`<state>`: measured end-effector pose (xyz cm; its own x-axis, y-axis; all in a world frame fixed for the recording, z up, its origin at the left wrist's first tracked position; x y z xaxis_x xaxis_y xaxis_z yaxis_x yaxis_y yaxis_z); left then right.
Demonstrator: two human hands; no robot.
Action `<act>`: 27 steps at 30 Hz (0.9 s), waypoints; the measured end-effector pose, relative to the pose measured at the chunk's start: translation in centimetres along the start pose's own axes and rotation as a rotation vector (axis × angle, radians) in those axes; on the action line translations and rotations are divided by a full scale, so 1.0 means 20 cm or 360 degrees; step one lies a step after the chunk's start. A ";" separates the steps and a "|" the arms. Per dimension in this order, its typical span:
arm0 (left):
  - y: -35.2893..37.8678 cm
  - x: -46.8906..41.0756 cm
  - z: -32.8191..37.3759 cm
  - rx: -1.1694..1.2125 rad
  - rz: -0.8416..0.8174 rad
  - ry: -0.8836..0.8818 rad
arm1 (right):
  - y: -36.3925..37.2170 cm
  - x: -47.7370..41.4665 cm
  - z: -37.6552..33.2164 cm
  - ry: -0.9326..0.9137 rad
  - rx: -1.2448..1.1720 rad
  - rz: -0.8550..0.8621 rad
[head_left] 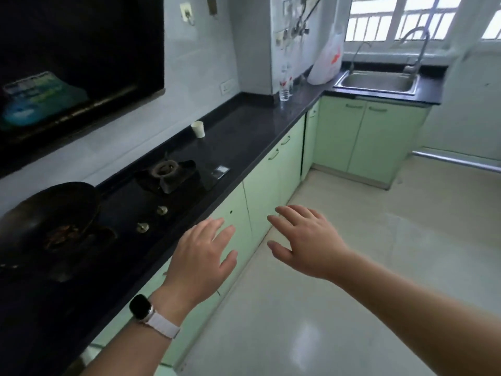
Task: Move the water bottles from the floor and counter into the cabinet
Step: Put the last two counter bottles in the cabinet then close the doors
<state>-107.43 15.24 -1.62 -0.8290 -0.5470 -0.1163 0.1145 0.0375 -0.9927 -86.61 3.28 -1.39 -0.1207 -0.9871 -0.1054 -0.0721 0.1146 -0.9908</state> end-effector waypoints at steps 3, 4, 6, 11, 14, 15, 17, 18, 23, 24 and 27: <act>0.01 -0.19 0.09 0.0026 0.0035 0.0122 | -0.02 0.04 0.15 0.0137 0.0005 -0.0003; 0.02 -0.25 0.11 0.0037 0.0045 0.0162 | -0.03 0.04 0.20 0.0175 0.0011 0.0006; 0.04 -0.38 0.16 0.0076 0.0058 0.0231 | -0.05 0.05 0.30 0.0251 0.0033 0.0028; 0.12 -0.74 0.21 0.0125 0.0066 0.0371 | -0.04 -0.03 0.54 0.0424 0.0065 0.0065; 0.17 -0.98 0.20 0.0148 0.0071 0.0435 | -0.02 -0.14 0.68 0.0516 0.0091 0.0057; 0.18 -1.07 0.19 0.0157 0.0067 0.0456 | -0.02 -0.19 0.73 0.0547 0.0094 0.0053; 0.21 -1.25 0.17 0.0175 0.0048 0.0492 | -0.01 -0.30 0.83 0.0601 0.0098 0.0032; 0.23 -1.33 0.16 0.0186 0.0035 0.0508 | 0.00 -0.35 0.87 0.0615 0.0106 0.0014; 0.29 -1.75 0.06 0.0257 0.0037 0.0583 | -0.04 -0.64 1.08 0.0694 0.0159 0.0006; 0.30 -1.82 0.04 0.0265 0.0034 0.0589 | -0.04 -0.69 1.12 0.0717 0.0168 0.0009; 0.32 -2.02 0.00 0.0270 -0.0001 0.0607 | -0.05 -0.83 1.21 0.0752 0.0199 0.0003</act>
<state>-73.24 37.58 -3.23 -0.9688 -0.1966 -0.1507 0.1760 -0.1183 -0.9773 -60.52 16.86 -0.74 -0.5589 -0.8248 -0.0855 0.0443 0.0733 -0.9963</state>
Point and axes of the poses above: each hand's wrist, its own x-axis away from the middle knuckle, its own y-axis out of the palm, z = x × y, the point moved 1 cm from there along -x, towards the middle knuckle, and after that the axes turned 10 degrees about -z, right-handed, at the moved point
